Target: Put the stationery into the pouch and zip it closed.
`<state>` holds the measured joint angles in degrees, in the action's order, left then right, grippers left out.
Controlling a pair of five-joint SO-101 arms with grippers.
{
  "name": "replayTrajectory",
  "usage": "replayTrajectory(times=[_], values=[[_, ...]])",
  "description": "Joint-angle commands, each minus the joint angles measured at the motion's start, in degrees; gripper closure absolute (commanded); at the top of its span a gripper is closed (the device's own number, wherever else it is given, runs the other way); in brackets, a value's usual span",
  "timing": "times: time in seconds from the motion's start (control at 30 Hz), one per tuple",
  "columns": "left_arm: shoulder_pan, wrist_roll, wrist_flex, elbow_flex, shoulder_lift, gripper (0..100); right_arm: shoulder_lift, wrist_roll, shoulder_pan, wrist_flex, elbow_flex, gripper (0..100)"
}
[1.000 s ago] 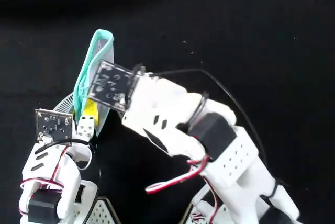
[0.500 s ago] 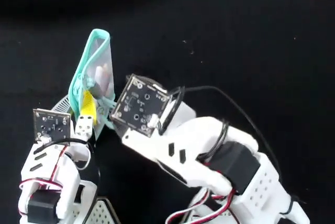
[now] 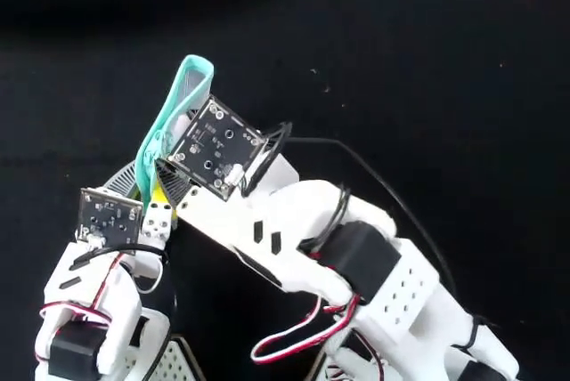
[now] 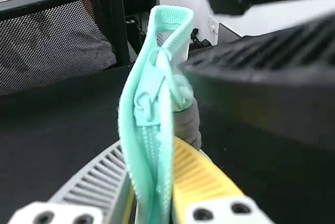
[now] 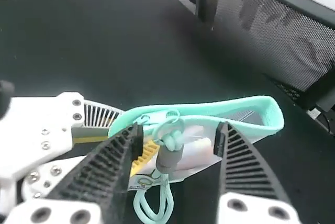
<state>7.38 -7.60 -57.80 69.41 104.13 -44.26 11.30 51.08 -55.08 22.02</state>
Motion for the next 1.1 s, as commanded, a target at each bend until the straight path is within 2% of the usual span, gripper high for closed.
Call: replayTrajectory(times=[0.0, 0.23, 0.5, 0.6, 0.77, 0.9, 1.07], values=[[1.19, -0.44, -0.62, 0.40, 0.00, 97, 0.22, -0.44, -2.90, 3.43, 2.77, 77.3], [1.27, -0.44, -0.70, 0.40, 0.00, 97, 0.13, 3.52, -7.12, 9.85, 11.30, 77.7], [1.36, -0.53, -0.62, 1.71, -0.09, 96, -4.97, 3.60, -7.03, 8.97, 12.44, 88.6], [1.36, -0.53, -0.44, 1.80, -0.09, 96, -11.12, 3.60, -6.86, 8.18, 14.55, 87.8], [3.21, -0.53, -0.53, 1.80, -0.09, 96, -20.62, 3.43, -6.77, 8.35, 19.03, 80.1], [8.66, -0.53, -0.62, 2.24, -0.09, 97, -21.58, 3.43, -4.57, 8.44, 20.09, 79.0], [9.80, -0.53, -0.18, 3.38, -0.09, 97, -20.62, 3.43, -2.11, 8.18, 20.79, 79.0]])
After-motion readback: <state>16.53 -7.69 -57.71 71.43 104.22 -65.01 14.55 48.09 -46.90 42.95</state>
